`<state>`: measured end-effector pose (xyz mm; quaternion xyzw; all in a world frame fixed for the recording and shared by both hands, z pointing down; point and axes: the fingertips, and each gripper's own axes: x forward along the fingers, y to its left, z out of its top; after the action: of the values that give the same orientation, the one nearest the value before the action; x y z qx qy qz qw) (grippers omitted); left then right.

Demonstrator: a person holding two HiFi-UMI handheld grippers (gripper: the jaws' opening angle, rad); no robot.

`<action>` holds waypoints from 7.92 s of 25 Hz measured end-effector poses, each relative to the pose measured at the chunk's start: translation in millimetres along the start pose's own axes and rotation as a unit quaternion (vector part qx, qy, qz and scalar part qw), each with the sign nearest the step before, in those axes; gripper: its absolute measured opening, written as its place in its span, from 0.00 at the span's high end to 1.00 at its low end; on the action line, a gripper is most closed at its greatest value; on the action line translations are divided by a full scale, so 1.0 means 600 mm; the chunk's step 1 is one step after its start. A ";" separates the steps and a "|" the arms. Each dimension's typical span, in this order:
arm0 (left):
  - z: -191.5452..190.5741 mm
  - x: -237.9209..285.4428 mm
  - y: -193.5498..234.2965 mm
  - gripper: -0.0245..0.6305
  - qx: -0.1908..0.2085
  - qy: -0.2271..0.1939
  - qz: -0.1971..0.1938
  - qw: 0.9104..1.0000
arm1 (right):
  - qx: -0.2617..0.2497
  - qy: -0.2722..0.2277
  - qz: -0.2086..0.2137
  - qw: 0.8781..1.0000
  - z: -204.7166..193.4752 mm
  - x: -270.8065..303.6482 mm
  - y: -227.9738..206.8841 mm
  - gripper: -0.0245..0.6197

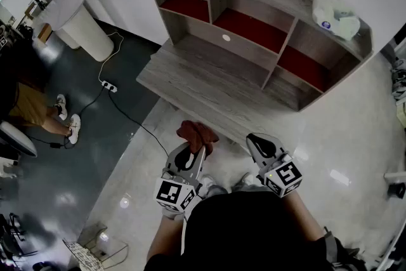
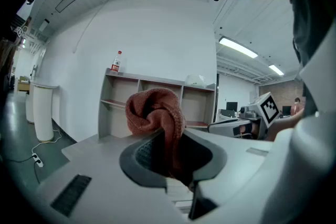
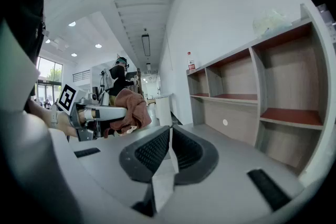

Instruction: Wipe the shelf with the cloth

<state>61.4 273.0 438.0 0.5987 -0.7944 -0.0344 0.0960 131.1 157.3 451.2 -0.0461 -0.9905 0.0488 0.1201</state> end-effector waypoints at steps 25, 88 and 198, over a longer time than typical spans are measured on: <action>-0.012 -0.023 0.139 0.86 -0.021 0.020 -0.012 1.000 | 0.010 0.005 -0.035 0.999 0.009 0.122 0.049 0.95; 0.154 0.736 0.248 0.66 0.138 0.096 -0.176 0.970 | 0.116 -0.028 -0.370 0.921 0.076 0.177 -0.436 0.95; 0.054 0.746 -0.069 0.84 0.222 0.148 -0.361 0.894 | 0.149 -0.036 -0.458 0.875 0.016 0.011 -0.398 0.95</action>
<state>-24.2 -169.4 449.1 0.8479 -0.4876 0.1997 0.0583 103.2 -79.5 469.2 0.4333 -0.8853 0.1368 0.0992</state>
